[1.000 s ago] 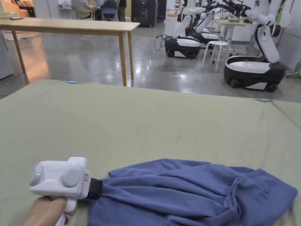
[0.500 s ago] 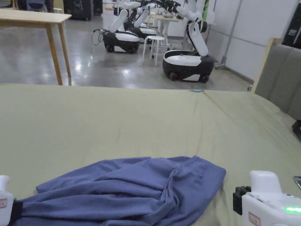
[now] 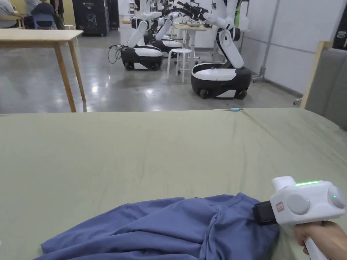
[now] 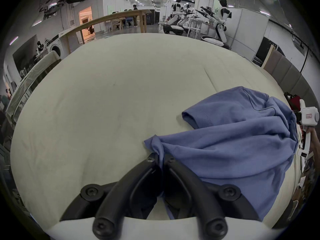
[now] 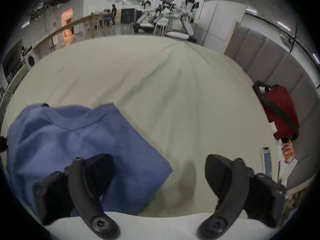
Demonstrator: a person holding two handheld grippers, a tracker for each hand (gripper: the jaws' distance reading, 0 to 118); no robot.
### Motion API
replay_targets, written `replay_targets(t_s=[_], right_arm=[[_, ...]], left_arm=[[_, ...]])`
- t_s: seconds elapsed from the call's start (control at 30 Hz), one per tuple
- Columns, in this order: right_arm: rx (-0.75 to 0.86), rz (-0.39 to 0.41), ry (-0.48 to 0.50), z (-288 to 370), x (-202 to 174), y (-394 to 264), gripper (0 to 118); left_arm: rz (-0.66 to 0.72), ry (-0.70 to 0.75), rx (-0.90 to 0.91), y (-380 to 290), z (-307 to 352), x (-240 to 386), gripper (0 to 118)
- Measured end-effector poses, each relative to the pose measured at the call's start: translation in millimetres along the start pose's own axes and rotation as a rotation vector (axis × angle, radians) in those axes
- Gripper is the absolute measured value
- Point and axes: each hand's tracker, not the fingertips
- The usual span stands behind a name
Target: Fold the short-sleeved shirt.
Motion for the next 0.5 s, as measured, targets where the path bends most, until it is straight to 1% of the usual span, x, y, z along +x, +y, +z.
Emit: replay_targets(t_s=[0.03, 0.07, 0.1, 0.13, 0.17, 0.2, 0.27, 0.37, 0.4, 0.5], right_arm=[[-0.026, 0.007, -0.002, -6.7, -2.3, -3.0, 104], [-0.026, -0.002, 0.036, -7.5, -1.6, -4.6, 100], [0.003, -0.032, 0.060, -3.0, 1.2, -4.4, 90], [0.004, -0.046, 0.081, 0.9, 3.4, -3.0, 75], [0.016, -0.046, 0.111, 5.4, 4.2, -3.2, 50], [0.031, -0.034, 0.124, 12.4, 3.7, -2.8, 7], [0.059, 0.006, 0.084, 27.0, -1.4, -1.4, 5], [0.089, 0.006, 0.114, 56.9, -2.7, -1.0, 5], [0.128, 0.005, 0.110, 70.6, -1.9, -0.7, 5], [0.210, -0.025, 0.144, 117.2, 11.9, 3.6, 5]], left_arm=[[-0.003, 0.001, 0.000, -0.3, 0.4, 0.6, 3], [-0.006, 0.002, 0.000, -0.8, 0.8, 1.4, 3], [-0.012, 0.004, 0.001, 0.7, -1.7, 0.2, 3], [-0.014, 0.005, 0.003, 1.2, -2.7, -0.2, 3], [-0.014, 0.005, 0.003, 1.3, -2.6, -0.2, 3], [-0.014, 0.005, 0.005, 1.2, -2.0, -0.2, 3], [-0.006, -0.001, 0.011, 0.8, 0.2, -1.4, 3], [0.010, -0.003, 0.016, 3.7, 13.1, -5.0, 3], [0.019, 0.009, 0.040, 4.4, 21.5, -6.8, 3], [0.033, 0.002, 0.083, 10.8, 54.3, -13.2, 3]])
